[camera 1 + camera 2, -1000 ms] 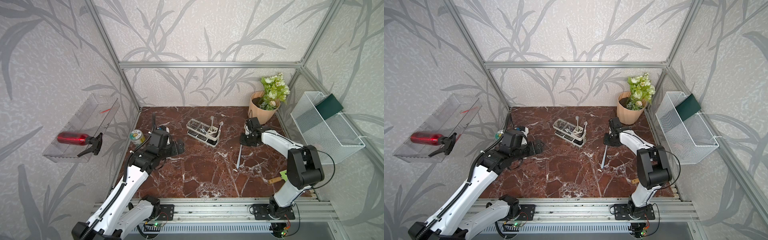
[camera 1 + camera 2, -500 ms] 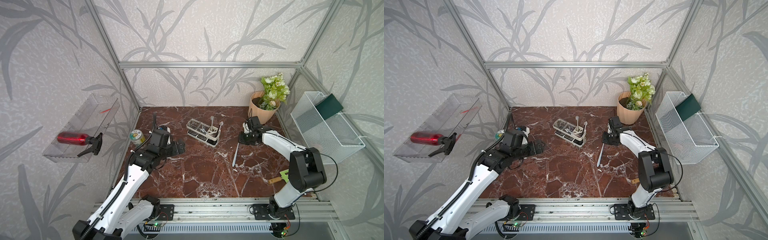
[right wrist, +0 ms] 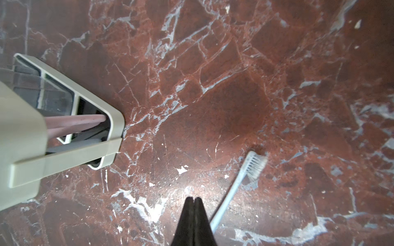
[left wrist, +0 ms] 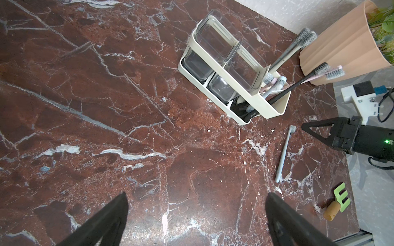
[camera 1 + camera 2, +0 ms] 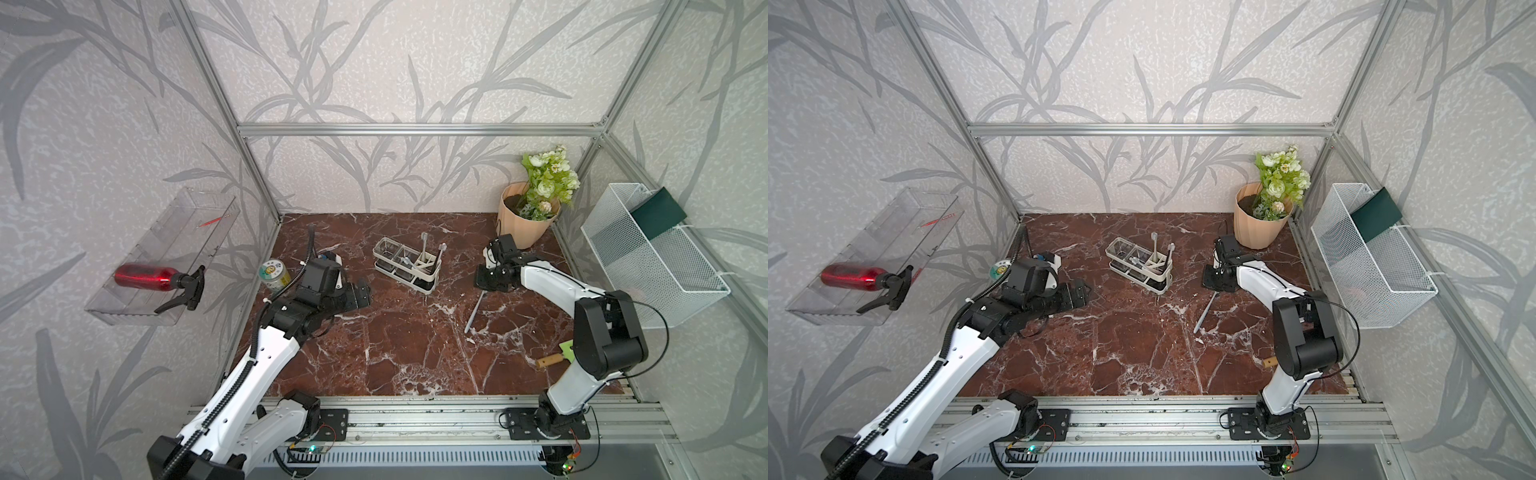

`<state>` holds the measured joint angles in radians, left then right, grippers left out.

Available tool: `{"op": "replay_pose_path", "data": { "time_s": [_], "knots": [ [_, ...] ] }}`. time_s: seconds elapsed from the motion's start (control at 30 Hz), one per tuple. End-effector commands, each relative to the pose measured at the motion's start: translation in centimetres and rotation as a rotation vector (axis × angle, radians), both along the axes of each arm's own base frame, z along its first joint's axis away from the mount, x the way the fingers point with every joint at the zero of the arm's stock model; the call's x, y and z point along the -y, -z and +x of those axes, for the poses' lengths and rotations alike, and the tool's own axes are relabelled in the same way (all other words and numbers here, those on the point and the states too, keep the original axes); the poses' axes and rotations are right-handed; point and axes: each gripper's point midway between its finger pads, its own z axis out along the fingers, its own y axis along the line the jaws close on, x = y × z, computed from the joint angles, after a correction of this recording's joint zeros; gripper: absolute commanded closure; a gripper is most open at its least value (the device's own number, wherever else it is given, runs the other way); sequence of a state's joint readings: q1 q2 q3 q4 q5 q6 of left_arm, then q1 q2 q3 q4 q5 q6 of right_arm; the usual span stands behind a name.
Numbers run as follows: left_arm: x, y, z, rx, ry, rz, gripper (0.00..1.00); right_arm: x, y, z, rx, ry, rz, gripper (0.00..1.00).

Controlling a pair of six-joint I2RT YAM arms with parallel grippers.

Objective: Place the toothbrush into the toothbrush holder
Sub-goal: Pick up the toothbrush from the center of the board.

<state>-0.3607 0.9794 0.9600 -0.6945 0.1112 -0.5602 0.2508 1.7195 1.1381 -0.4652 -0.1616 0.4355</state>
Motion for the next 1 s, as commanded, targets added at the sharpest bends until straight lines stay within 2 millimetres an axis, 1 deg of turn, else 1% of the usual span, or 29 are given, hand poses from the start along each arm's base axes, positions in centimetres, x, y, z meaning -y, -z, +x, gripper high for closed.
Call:
{"op": "replay_pose_path", "data": {
  "time_s": [0.0, 0.07, 0.17, 0.23, 0.33, 0.57, 0.67, 0.83, 0.97],
  "knots": [
    [0.3, 0.1, -0.1, 0.002, 0.016, -0.003, 0.01, 1.7, 1.6, -0.7, -0.075, 0.018, -0.117, 0.74],
    [0.3, 0.1, -0.1, 0.002, 0.018, -0.003, 0.01, 1.7, 2.2, -0.8, -0.096, 0.01, -0.138, 0.67],
    [0.3, 0.1, 0.0, 0.0, 0.02, 0.0, 0.01, 2.0, 3.2, -1.0, -0.127, 0.006, -0.173, 0.6],
    [0.3, 0.2, 0.0, -0.004, 0.021, 0.005, 0.01, 2.1, 3.4, -0.9, -0.122, 0.014, -0.179, 0.58],
    [0.3, 0.3, -0.1, -0.005, 0.021, 0.008, 0.01, 2.2, 3.8, -0.8, -0.115, 0.025, -0.181, 0.57],
    [0.3, 0.4, 0.0, -0.01, 0.022, 0.012, 0.01, 2.9, 5.2, 0.2, -0.138, 0.053, -0.237, 0.6],
    [0.2, 0.4, -0.1, -0.01, 0.024, 0.016, 0.01, 2.8, 5.6, 0.5, -0.156, 0.053, -0.245, 0.61],
    [0.2, 0.4, 0.0, -0.01, 0.024, 0.019, 0.01, 3.1, 5.5, 1.3, -0.147, 0.067, -0.269, 0.65],
    [0.2, 0.4, 0.0, -0.013, 0.026, 0.022, 0.01, 3.1, 5.6, 1.5, -0.166, 0.061, -0.278, 0.71]
  ]
}}
